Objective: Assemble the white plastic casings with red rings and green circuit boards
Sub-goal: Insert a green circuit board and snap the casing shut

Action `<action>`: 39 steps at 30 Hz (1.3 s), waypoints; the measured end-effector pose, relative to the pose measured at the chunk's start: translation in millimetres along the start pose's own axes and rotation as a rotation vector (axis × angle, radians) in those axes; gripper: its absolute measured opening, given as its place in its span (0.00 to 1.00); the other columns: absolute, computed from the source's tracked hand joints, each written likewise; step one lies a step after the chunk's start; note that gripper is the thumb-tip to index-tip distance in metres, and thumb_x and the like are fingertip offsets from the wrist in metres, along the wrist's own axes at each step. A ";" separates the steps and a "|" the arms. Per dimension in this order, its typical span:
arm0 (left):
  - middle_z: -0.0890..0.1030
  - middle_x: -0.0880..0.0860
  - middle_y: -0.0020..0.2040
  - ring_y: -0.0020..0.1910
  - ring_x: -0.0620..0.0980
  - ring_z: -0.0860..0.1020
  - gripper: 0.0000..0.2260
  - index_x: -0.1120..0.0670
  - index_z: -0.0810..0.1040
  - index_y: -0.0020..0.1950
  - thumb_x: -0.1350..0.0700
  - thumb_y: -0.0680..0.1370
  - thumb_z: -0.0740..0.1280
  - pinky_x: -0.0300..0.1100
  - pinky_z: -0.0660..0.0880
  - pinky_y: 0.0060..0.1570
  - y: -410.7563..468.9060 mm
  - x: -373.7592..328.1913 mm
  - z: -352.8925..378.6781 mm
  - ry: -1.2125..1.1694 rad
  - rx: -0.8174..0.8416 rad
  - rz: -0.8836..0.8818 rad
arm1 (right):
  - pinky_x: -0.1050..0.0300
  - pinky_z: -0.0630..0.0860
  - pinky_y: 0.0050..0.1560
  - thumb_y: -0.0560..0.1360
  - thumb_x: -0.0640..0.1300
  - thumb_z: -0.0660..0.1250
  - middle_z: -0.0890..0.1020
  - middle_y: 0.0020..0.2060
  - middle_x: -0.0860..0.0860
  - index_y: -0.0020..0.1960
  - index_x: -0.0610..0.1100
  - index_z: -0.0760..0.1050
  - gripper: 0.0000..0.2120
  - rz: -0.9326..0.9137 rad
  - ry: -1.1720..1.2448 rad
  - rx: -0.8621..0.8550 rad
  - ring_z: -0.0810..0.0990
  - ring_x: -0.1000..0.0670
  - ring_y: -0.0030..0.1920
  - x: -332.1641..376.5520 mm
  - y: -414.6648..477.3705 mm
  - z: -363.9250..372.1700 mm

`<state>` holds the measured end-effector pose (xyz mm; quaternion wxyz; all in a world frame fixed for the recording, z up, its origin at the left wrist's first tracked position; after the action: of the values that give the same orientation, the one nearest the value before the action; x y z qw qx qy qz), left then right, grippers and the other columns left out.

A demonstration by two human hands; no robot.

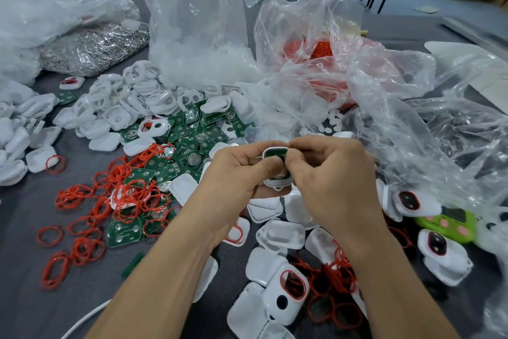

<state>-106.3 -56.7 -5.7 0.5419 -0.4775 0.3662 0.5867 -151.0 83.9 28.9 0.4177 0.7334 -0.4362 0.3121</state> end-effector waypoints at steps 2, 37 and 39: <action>0.85 0.67 0.53 0.48 0.58 0.85 0.11 0.62 0.83 0.61 0.67 0.81 0.65 0.50 0.83 0.50 0.5 -0.7 -0.4 -0.007 -0.007 0.008 | 0.70 0.79 0.35 0.75 0.40 0.74 0.85 0.33 0.64 0.34 0.62 0.81 0.18 0.028 0.047 0.033 0.84 0.62 0.33 -2.6 1.0 -1.4; 0.86 0.62 0.44 0.39 0.55 0.85 0.11 0.60 0.85 0.52 0.69 0.80 0.64 0.49 0.85 0.43 -2.2 -10.7 4.8 -0.125 -0.105 -0.009 | 0.58 0.84 0.44 0.72 0.27 0.73 0.89 0.44 0.49 0.53 0.49 0.86 0.19 0.226 0.481 0.296 0.89 0.48 0.45 -23.2 9.3 -8.2; 0.86 0.61 0.44 0.39 0.55 0.85 0.12 0.59 0.86 0.51 0.70 0.80 0.64 0.48 0.85 0.42 -2.1 -10.5 4.4 -0.134 -0.102 -0.002 | 0.56 0.84 0.46 0.72 0.27 0.74 0.89 0.45 0.47 0.55 0.47 0.86 0.18 0.233 0.499 0.300 0.89 0.46 0.46 -23.7 9.6 -9.0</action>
<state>-105.4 -55.3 5.8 0.5407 -0.4645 0.2984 0.6347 -170.5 98.3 16.8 0.3604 0.6326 -0.3501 0.5893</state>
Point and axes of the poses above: each hand's wrist, its own y-axis towards the middle knuckle, its own z-axis out of the palm, x = y × z, the point moved 1 cm from there along y, towards the middle knuckle
